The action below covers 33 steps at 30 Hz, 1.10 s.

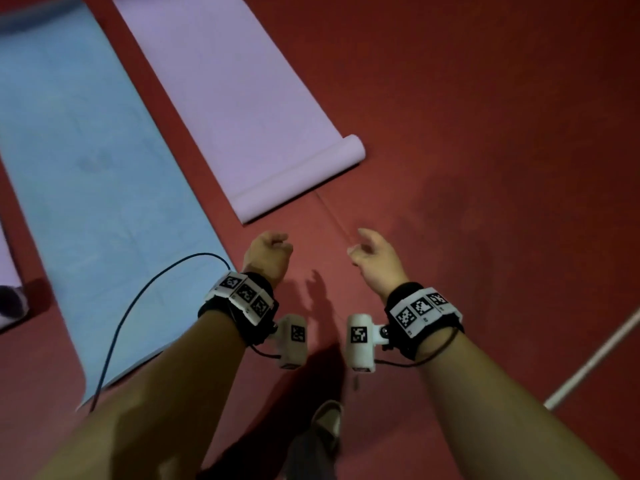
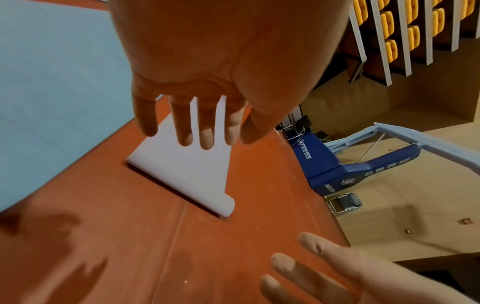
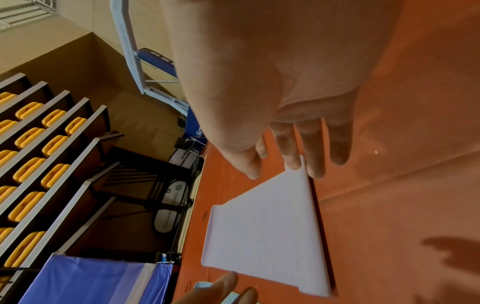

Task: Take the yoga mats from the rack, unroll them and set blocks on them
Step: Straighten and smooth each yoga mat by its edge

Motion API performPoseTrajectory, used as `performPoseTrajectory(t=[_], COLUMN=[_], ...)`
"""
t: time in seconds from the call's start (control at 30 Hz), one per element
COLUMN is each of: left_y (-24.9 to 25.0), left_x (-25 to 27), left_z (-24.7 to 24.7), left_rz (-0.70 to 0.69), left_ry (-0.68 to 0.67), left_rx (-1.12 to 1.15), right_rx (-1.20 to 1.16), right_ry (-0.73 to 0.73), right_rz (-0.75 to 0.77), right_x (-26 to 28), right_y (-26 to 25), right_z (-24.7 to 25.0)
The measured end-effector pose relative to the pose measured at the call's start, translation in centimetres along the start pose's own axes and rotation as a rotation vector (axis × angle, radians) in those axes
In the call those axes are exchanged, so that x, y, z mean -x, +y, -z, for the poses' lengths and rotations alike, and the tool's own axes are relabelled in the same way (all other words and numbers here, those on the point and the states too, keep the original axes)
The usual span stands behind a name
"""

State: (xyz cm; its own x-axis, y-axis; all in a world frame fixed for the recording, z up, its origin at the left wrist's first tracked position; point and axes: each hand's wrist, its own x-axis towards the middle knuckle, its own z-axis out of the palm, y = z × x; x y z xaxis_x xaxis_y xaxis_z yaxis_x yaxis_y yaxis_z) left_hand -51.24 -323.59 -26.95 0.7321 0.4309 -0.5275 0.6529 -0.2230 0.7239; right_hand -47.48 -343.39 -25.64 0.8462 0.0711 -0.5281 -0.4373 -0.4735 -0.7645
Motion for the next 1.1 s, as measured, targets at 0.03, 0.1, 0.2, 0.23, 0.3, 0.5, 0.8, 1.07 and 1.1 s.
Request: performPoseTrajectory(t=[0.03, 0.1, 0.2, 0.23, 0.3, 0.5, 0.8, 1.07, 1.1], left_y=[1.4, 3.7, 6.0, 6.4, 7.0, 11.3, 18.2, 20.5, 20.5], left_x=[-0.8, -2.6, -5.4, -6.5, -8.6, -18.8, -35.7, -46.9, -48.3], left_z=[-1.4, -3.9, -6.6, -7.3, -8.3, -9.3, -12.1, -14.5, -14.9], left_rz=[-0.008, -0.033, -0.049, -0.034, -0.013, 0.045, 0.191, 0.311, 0.347], left_ry=[-0.008, -0.02, -0.04, -0.049, -0.077, -0.08, -0.128, -0.043, -0.015], left_rx=[0.001, 0.013, 0.016, 0.016, -0.009, -0.059, -0.043, -0.022, -0.012], right_rx=[-0.003, -0.003, -0.011, -0.014, -0.018, 0.063, 0.064, 0.183, 0.213], right_ry=[0.014, 0.033, 0.039, 0.035, 0.004, -0.076, -0.057, -0.18, -0.207], right_rz=[0.004, 0.006, -0.015, -0.018, -0.043, -0.103, -0.182, -0.271, -0.28], right_x=[-1.2, -4.1, -8.0, -9.3, -11.6, -22.2, -42.5, -56.5, -58.8], right_y=[-0.1, -0.1, -0.7, -0.9, -1.6, -5.9, -11.7, -13.0, -12.7], right_z=[1.7, 4.3, 6.6, 7.0, 7.3, 7.1, 6.5, 6.1, 5.6])
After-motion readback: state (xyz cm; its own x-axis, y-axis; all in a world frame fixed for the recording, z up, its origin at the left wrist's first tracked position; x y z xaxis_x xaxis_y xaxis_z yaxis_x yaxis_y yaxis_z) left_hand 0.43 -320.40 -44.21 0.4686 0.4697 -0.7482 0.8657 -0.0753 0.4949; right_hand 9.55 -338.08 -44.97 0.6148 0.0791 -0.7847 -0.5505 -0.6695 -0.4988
